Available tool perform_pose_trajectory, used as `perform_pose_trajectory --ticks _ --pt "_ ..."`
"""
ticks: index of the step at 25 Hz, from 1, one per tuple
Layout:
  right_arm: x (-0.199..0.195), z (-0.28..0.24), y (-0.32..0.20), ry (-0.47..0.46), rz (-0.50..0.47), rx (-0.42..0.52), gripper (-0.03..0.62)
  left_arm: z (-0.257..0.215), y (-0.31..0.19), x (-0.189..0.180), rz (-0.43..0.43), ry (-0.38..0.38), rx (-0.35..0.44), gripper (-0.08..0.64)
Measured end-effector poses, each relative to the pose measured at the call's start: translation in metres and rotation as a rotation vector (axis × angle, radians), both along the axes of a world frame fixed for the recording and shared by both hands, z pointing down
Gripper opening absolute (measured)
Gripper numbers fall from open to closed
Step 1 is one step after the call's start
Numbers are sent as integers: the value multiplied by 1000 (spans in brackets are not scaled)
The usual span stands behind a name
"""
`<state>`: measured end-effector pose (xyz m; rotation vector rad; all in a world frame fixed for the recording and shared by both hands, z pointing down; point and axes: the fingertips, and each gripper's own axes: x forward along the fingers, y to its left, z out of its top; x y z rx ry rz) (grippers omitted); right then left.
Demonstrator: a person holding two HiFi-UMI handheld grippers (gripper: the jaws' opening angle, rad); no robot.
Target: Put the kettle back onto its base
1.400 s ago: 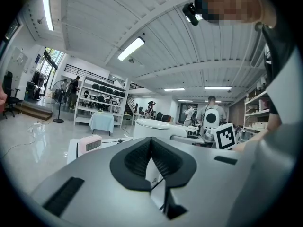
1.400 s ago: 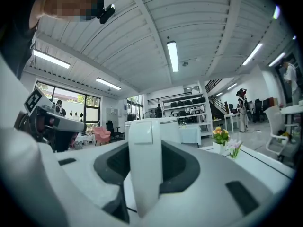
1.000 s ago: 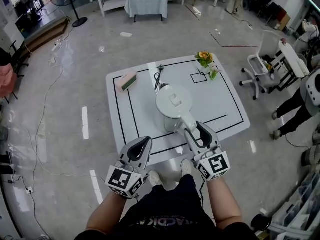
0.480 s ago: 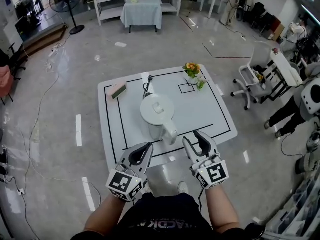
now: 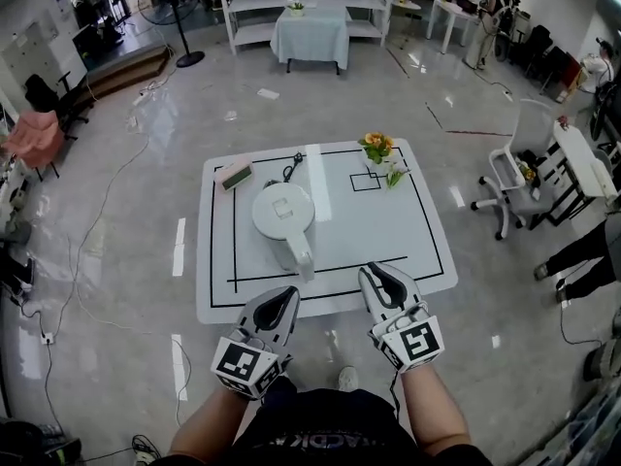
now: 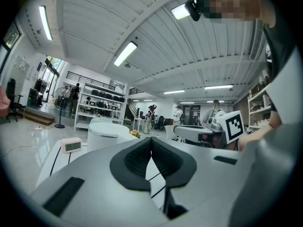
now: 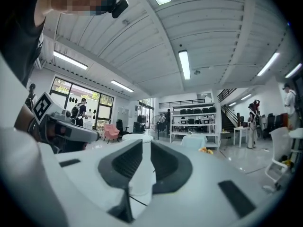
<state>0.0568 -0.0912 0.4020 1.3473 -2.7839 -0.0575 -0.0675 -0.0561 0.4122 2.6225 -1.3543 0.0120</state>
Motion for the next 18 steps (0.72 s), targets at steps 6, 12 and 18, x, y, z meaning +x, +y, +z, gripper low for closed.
perform_pose_trajectory --ticks 6,12,18 --pt "28 2 15 -3 -95 -6 2 -3 21 27 -113 3 10 5" --pt "48 5 32 5 -191 -35 2 -1 48 51 -209 -13 3 5" --pt "50 11 39 -27 -247 -80 2 -3 68 57 -275 -36 3 5"
